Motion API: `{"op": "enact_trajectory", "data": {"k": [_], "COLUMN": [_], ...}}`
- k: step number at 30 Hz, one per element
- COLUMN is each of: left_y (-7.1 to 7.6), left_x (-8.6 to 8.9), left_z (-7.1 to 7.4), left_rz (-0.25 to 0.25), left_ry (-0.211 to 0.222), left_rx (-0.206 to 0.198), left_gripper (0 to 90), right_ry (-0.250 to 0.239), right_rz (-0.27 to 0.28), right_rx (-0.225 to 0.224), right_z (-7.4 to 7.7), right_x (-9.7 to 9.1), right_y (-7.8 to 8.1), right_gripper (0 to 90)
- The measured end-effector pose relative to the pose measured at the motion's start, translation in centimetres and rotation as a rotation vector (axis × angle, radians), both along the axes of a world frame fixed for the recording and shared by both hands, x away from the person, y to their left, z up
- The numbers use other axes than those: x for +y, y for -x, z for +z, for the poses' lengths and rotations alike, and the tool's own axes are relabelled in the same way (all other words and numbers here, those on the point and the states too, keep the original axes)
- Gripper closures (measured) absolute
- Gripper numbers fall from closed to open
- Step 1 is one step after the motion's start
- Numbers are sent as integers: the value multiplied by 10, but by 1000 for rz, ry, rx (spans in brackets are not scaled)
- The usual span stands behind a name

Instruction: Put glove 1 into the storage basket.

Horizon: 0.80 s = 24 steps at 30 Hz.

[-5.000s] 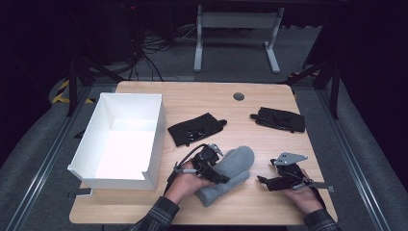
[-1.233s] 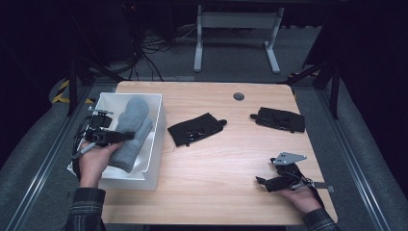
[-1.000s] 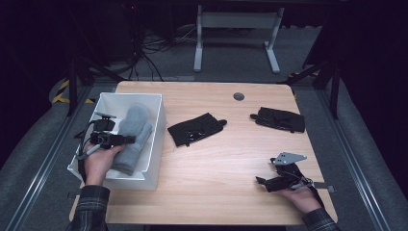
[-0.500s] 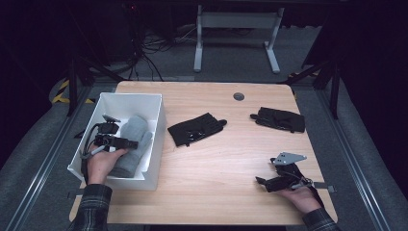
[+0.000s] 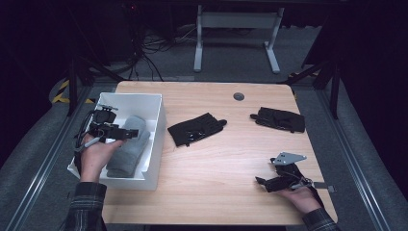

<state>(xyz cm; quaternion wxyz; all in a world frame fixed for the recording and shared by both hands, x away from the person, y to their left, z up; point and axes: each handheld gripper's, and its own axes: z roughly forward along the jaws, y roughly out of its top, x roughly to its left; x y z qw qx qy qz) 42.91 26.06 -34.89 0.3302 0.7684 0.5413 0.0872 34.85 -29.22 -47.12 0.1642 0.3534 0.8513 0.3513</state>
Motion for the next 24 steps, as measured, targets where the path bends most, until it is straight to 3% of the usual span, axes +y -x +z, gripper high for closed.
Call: {"op": "enact_trajectory", "data": {"k": [8,11,20,24], "left_y": [10,15,28,33], "left_x": [-26,-44,-89,-106], "left_z": [25,30,37,37], "left_rz": [-94,-146,-259,-285], "left_ry": [16,17,50,70], "left_rx": [-66,-85,-118,-118], "left_gripper": [158,159,160,160], "right_ry": [0,0,0,0], "right_rz": [0,0,0,0], "right_rx": [1,1,1,1], "right_z": [0,0,0,0], "right_x": [0,0,0,0], "right_y": [0,0,0,0], "right_gripper": [36,36,37,36]}}
